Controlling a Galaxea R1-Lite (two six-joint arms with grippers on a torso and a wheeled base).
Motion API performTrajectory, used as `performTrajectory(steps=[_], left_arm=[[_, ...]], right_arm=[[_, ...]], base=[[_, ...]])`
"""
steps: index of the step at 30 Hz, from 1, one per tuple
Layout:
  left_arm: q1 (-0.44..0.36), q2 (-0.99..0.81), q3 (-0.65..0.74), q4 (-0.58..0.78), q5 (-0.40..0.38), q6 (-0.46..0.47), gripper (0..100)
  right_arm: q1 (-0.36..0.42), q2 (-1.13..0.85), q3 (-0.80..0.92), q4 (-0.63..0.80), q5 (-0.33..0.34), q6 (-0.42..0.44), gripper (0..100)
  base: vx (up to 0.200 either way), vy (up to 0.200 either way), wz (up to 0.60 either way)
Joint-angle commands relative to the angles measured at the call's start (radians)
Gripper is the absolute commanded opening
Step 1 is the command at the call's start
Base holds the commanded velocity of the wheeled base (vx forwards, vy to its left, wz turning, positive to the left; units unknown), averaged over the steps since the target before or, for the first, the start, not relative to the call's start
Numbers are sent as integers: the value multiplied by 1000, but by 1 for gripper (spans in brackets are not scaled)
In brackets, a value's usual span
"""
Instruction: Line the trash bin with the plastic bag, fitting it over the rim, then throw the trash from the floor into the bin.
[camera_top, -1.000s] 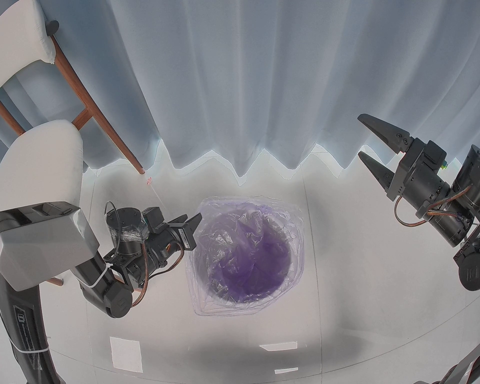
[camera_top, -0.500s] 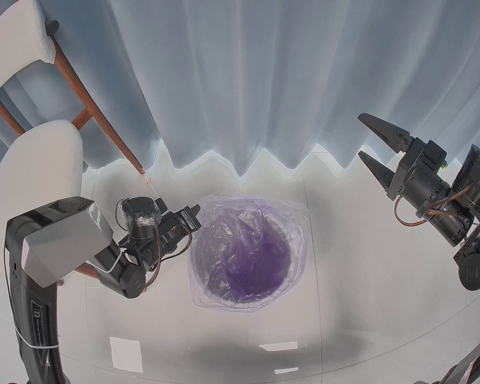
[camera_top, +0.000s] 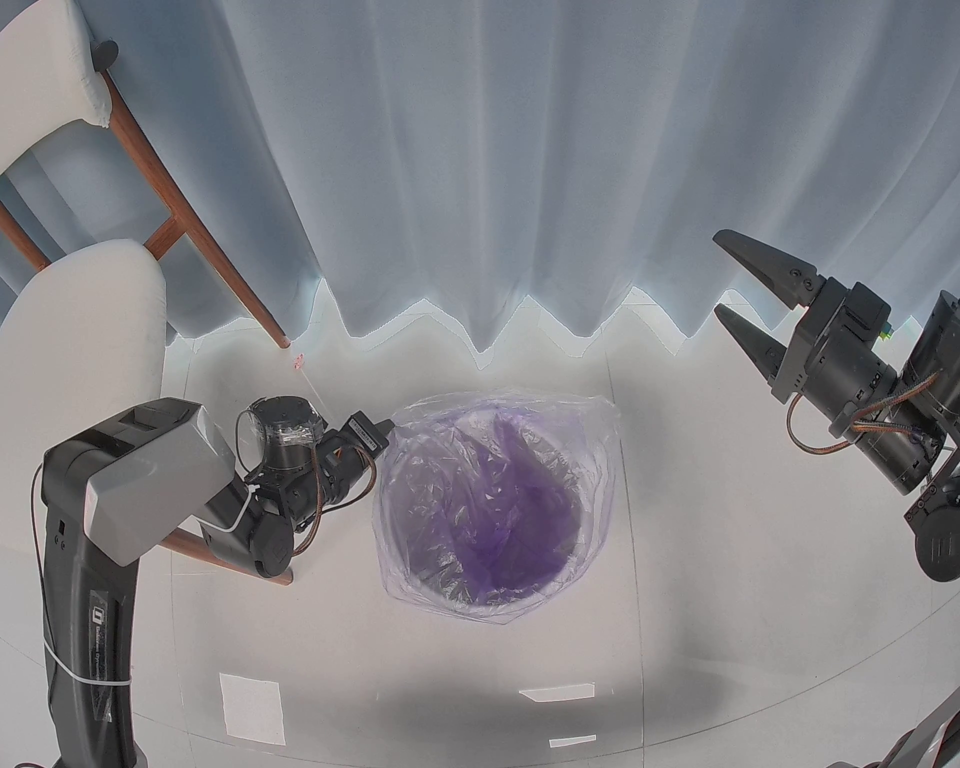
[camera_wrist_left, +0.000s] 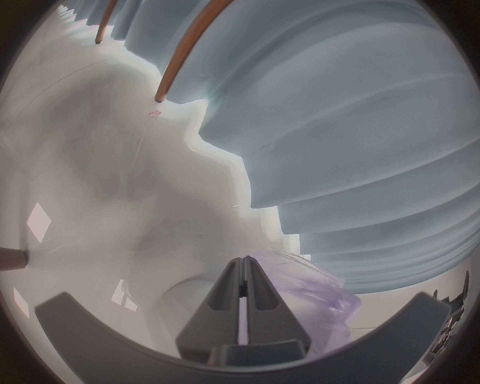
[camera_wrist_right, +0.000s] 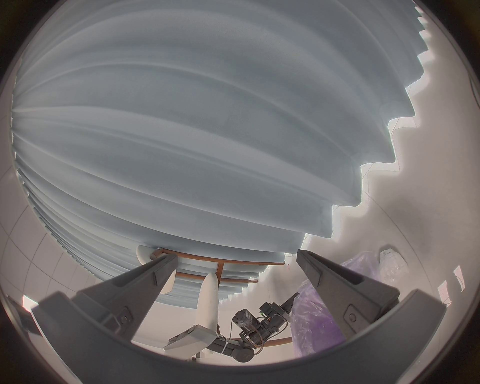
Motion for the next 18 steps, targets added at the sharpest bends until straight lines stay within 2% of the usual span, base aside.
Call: performTrajectory(steps=[1, 3, 5, 8, 18], left_arm=[[30, 57, -12, -3, -1, -9, 0], [33, 63, -20, -2, -1, -26, 0], [34, 67, -28, -2, -2, -81, 0], [36, 65, -20, -2, -52, -133, 0], [40, 85, 24, -28, -64, -147, 0]], right_arm=[[1, 9, 2, 0, 1, 0, 100], [1, 9, 2, 0, 1, 0, 100], [1, 8, 2, 0, 0, 0, 100], [1, 8, 3, 1, 0, 0, 100], [1, 6, 3, 0, 1, -2, 100]], base=[[0, 0, 0], [0, 0, 0], [0, 0, 0], [0, 0, 0], [0, 0, 0]])
